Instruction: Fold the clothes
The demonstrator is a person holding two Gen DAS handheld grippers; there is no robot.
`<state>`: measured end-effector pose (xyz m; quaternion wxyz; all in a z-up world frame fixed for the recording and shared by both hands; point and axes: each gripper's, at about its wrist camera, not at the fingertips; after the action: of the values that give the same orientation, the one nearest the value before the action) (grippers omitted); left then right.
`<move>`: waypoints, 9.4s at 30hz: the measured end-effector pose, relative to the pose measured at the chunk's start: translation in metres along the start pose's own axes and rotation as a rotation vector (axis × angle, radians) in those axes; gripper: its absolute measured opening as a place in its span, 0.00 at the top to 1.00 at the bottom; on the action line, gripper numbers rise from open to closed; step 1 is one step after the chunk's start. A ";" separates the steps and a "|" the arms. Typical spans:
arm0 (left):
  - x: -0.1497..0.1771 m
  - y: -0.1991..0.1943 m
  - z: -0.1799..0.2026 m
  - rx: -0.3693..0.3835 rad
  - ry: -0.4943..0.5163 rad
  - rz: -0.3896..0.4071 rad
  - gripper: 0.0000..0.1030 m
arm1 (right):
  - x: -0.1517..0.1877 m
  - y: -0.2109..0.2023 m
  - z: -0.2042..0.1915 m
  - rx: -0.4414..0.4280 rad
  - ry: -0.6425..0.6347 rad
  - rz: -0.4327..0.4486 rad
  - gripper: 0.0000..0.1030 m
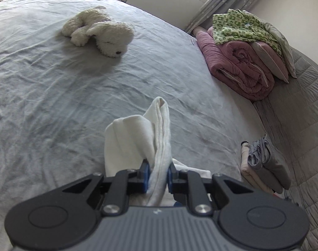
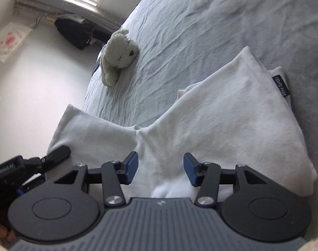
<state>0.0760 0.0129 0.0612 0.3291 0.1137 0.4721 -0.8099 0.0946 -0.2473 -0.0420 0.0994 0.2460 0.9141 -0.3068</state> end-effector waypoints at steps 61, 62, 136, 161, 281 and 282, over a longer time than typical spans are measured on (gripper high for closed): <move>0.110 0.091 -0.014 0.311 0.324 0.169 0.73 | -0.032 -0.061 0.064 0.069 0.044 0.111 0.79; 0.111 0.091 -0.014 0.309 0.327 0.181 0.73 | -0.032 -0.064 0.059 0.091 0.010 0.126 0.76; 0.113 0.036 0.007 0.093 0.522 0.038 0.45 | 0.047 -0.080 -0.003 0.361 -0.652 0.213 0.55; 0.075 0.077 -0.061 0.164 -0.164 -0.160 0.26 | -0.002 -0.075 0.068 0.147 0.242 0.094 0.40; 0.088 0.101 0.330 0.193 0.570 0.073 0.20 | -0.087 -0.237 0.062 0.713 -0.366 0.787 0.41; 0.089 0.096 0.328 0.181 0.570 0.068 0.18 | -0.082 -0.238 0.058 0.715 -0.358 0.787 0.40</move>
<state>0.1120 -0.3325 0.1243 0.1988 0.3812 0.4671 -0.7726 0.0452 -0.4791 0.0610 0.2706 0.5311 0.5613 -0.5742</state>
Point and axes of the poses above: each gripper's, at about its wrist camera, not at the fingertips, and y roughly the way its jaws point, z to its right, x to its underside, and after that the axes turned 6 degrees about -y, right-handed
